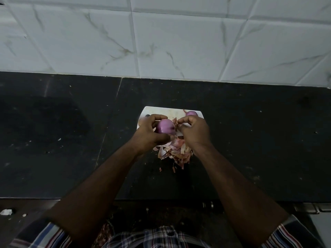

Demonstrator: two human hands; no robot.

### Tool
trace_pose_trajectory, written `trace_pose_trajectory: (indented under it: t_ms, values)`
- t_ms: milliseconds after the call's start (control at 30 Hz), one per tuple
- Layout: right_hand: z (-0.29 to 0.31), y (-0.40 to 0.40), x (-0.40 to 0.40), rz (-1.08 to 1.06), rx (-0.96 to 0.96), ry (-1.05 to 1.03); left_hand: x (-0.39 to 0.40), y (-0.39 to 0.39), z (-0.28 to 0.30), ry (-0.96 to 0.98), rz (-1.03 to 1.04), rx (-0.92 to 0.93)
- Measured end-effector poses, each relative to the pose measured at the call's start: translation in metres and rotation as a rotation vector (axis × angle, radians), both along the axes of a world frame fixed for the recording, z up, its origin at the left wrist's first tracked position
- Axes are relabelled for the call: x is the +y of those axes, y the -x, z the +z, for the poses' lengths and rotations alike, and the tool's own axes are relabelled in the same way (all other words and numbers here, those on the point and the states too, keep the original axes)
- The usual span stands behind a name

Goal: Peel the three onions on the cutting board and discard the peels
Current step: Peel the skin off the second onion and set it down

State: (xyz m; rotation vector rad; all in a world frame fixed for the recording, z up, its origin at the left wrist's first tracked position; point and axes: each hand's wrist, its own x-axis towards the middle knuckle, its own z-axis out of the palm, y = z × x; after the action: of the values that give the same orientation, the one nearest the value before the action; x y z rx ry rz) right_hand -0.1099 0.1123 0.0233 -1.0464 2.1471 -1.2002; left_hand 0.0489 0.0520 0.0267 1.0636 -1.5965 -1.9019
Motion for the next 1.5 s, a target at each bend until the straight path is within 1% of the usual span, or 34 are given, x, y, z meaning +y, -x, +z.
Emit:
trace_pose_trajectory:
  t_ms: [200, 300, 333, 367, 400, 467, 533, 567, 600, 700, 800, 933, 1000, 1167, 1300, 1367, 1400, 1467, 1500]
  values:
    - [-0.002, 0.006, 0.008, 0.113, 0.159, -0.122, 0.002, -0.004, -0.001, -0.083, -0.003, 0.093]
    - [-0.005, 0.01, 0.011, 0.196, 0.185, -0.163, -0.002, -0.008, 0.001, -0.075, -0.027, 0.068]
    - [-0.003, 0.011, 0.011, 0.196, 0.15, -0.144, -0.003, -0.01, 0.0, -0.09, -0.025, 0.062]
    - [0.002, 0.012, 0.01, 0.187, 0.075, -0.103, -0.003, -0.01, 0.0, -0.104, -0.022, 0.059]
    - [0.007, 0.012, 0.01, 0.189, -0.024, -0.041, -0.003, -0.01, -0.001, -0.11, -0.022, 0.055]
    - [0.015, 0.011, 0.01, 0.268, -0.215, 0.052, -0.002, -0.009, -0.002, -0.099, -0.036, 0.048]
    - [0.015, 0.008, 0.01, 0.341, -0.223, 0.063, -0.003, -0.008, 0.0, -0.102, -0.05, 0.058]
    - [0.014, 0.007, 0.01, 0.333, -0.212, 0.067, -0.004, -0.008, 0.001, -0.116, -0.055, 0.07]
    - [0.012, 0.006, 0.01, 0.301, -0.23, 0.089, -0.004, -0.008, 0.002, -0.133, -0.06, 0.09]
    - [0.012, 0.003, 0.014, 0.198, -0.373, 0.166, -0.004, -0.011, 0.005, -0.173, -0.071, 0.155]
    - [0.014, -0.001, 0.014, 0.133, -0.46, 0.137, -0.001, -0.012, 0.003, -0.188, -0.072, 0.185]
    - [0.014, -0.006, 0.012, -0.033, -0.774, 0.101, 0.002, -0.009, 0.0, -0.146, -0.056, 0.195]
    - [0.015, -0.007, 0.012, -0.093, -0.881, 0.093, 0.004, -0.007, 0.0, -0.119, -0.051, 0.196]
    - [0.019, -0.007, 0.007, -0.175, -1.107, 0.095, 0.002, -0.007, 0.0, -0.149, -0.059, 0.263]
    - [0.017, -0.008, 0.003, -0.215, -1.265, 0.133, 0.003, -0.006, 0.002, -0.231, -0.045, 0.374]
    - [0.017, -0.009, 0.004, -0.213, -1.276, 0.187, 0.006, -0.004, 0.002, -0.284, -0.036, 0.432]
    - [0.017, -0.009, 0.005, -0.2, -1.23, 0.201, 0.006, -0.003, 0.0, -0.312, -0.033, 0.454]
    - [0.018, -0.008, 0.009, -0.147, -1.061, 0.198, 0.005, -0.005, -0.002, -0.354, -0.024, 0.481]
    - [0.017, -0.006, 0.012, -0.114, -0.944, 0.168, 0.004, -0.006, -0.004, -0.372, -0.015, 0.485]
